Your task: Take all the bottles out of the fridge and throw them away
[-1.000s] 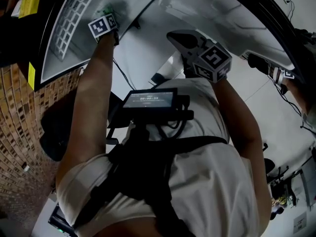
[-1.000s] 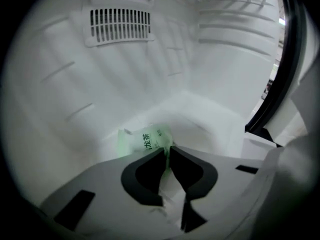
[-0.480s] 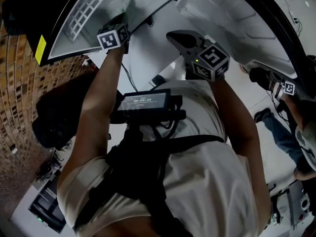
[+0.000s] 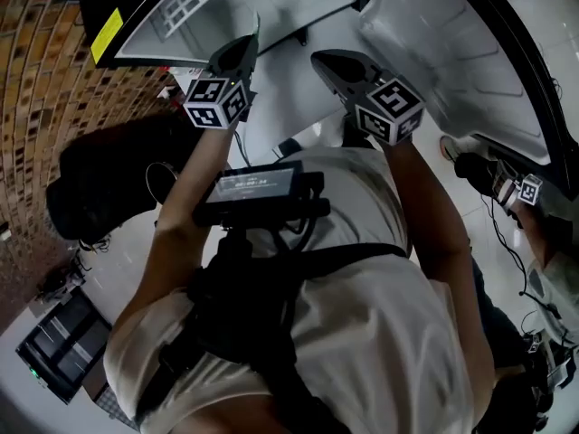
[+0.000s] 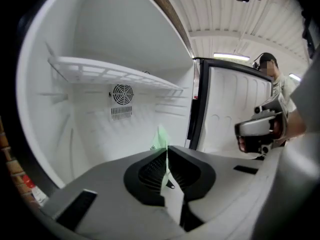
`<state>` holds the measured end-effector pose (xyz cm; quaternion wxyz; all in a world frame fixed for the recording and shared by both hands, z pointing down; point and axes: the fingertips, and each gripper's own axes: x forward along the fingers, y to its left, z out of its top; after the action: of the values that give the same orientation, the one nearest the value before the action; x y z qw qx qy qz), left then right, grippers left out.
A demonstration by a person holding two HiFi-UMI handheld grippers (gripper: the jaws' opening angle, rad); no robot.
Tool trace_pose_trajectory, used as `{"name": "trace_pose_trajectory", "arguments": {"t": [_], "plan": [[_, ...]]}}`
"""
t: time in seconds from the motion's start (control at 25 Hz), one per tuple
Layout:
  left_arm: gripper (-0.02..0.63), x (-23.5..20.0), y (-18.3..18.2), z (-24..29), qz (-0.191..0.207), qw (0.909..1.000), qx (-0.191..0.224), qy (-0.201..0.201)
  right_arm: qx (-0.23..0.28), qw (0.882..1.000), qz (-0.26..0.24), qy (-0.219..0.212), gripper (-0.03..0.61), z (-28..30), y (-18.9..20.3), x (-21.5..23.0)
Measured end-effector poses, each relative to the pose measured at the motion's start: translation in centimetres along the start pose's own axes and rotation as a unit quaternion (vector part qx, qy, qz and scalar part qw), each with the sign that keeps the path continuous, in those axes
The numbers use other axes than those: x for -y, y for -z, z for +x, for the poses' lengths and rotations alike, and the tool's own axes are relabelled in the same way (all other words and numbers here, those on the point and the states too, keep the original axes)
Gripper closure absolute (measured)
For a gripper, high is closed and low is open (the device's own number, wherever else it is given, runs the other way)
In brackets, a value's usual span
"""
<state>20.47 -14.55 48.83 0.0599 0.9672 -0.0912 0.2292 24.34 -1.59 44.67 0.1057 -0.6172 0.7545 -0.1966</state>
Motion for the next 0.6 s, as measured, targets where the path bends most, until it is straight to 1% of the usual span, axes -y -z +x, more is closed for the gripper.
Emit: {"name": "trace_pose_trajectory", "arguments": {"t": [0.16, 0.28, 0.36, 0.48, 0.6], "plan": [[0.597, 0.7, -0.6, -3.1, -0.010, 0.9993, 0.035, 0.011, -0.003, 1.000, -0.008, -0.016, 0.573, 1.3, -0.5, -0.6], [0.597, 0.4, -1.4, -5.8, -0.017, 0.9974, 0.067, 0.021, -0.007, 1.000, -0.015, -0.023, 0.574, 2.5, -1.1, -2.1], [0.597, 0.3, -1.7, -7.4, -0.025, 0.9954, 0.086, 0.036, -0.006, 0.999, -0.020, -0.027, 0.574, 3.3, -1.3, -3.2], [0.597, 0.7, -1.9, -8.5, -0.034, 0.9917, 0.110, 0.057, 0.001, 0.998, -0.037, -0.041, 0.574, 4.2, -1.8, -3.6], [0.597, 1.5, -1.3, -9.0, -0.044, 0.9896, 0.120, 0.067, -0.003, 0.997, -0.050, -0.053, 0.574, 4.4, -1.6, -3.9]]}}
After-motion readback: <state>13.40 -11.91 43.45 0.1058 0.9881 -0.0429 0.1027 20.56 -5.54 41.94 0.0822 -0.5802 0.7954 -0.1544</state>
